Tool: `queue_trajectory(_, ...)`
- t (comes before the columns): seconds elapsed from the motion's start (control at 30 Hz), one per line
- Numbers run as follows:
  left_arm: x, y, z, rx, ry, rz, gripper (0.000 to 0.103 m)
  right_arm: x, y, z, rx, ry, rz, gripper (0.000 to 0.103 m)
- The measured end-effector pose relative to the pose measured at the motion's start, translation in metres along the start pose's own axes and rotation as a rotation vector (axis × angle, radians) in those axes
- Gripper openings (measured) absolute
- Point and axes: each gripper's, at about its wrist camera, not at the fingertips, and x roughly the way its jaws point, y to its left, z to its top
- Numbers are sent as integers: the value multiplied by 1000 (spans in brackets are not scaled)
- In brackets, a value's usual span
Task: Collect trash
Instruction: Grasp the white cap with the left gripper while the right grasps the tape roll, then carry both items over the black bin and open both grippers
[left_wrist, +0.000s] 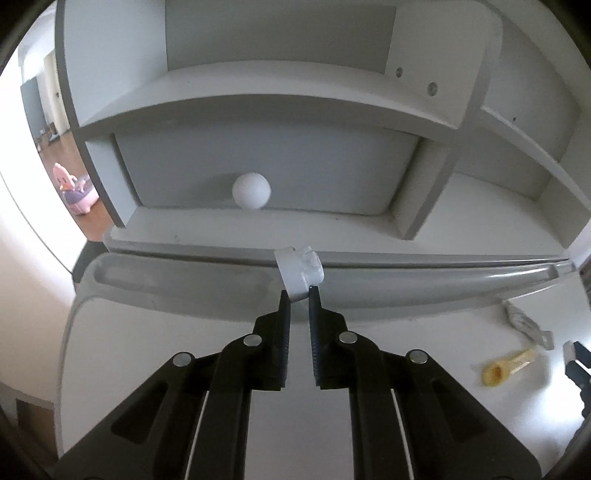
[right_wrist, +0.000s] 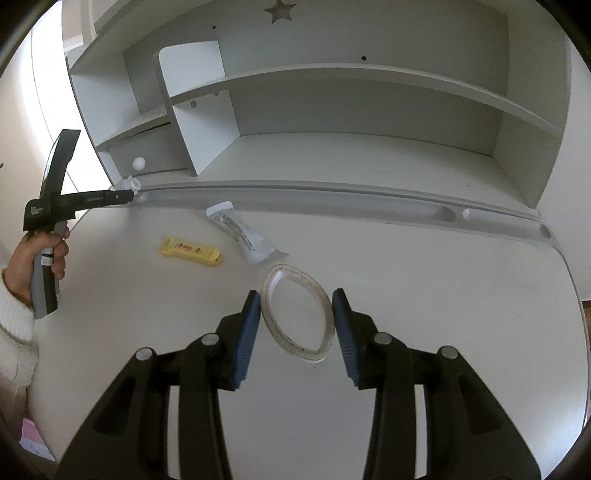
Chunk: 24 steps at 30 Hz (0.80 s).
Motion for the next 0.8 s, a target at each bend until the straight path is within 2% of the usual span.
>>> queue_trajectory(0.1, -19, -5, -11, 0, -19, -45, 9, -6, -5, -5, 19, -3, -4, 40)
queue_trajectory(0.33, -64, -46, -28, 65, -64, -115, 9, -29, -22, -22, 81, -13, 1, 40)
queue_trajectory(0.43, -87, -81, -32, 116, -92, -163, 9, -54, -30, -29, 101, -48, -5, 40)
queue_trajectory(0.6, -138, -168, -59, 232, -132, -296, 9, -118, -58, -45, 150, -146, -59, 40)
queue_trajectory(0.8, -189, -324, -124, 464, -100, -538, 9, -233, -133, -103, 281, -260, -215, 40)
